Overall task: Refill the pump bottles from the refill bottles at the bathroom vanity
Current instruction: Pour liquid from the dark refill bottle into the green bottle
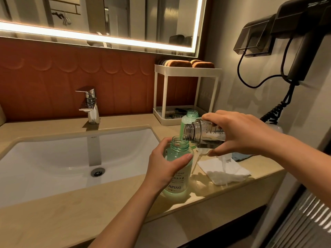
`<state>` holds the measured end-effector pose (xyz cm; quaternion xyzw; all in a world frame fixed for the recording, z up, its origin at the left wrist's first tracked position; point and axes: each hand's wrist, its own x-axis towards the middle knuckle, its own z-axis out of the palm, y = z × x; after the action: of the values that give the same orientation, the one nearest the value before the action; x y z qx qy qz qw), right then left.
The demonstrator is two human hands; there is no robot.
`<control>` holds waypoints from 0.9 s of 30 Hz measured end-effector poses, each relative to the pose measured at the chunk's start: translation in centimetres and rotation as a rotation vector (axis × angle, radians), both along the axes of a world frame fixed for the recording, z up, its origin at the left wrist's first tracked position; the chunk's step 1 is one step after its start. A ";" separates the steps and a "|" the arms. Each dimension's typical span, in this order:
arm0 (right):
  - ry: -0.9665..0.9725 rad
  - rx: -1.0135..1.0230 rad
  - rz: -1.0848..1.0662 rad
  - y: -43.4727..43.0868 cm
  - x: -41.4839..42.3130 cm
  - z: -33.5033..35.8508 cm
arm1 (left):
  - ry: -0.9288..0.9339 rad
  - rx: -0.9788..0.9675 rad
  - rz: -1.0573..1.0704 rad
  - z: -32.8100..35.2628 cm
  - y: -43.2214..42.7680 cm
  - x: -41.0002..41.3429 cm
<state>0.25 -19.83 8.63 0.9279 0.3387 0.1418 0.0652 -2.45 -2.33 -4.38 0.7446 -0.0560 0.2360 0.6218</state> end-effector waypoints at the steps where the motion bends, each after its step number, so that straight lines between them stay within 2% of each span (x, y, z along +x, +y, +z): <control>1: -0.001 -0.005 0.000 0.0 0.0 0.0 | 0.002 -0.001 0.000 0.0 0.0 0.0; 27: -0.017 -0.039 0.009 0.2 -0.1 0.4 | 0.013 -0.020 0.000 0.0 -0.1 0.0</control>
<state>0.18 -19.63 9.00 0.9237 0.3449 0.1433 0.0857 -2.47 -2.40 -4.34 0.7399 -0.0496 0.2315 0.6296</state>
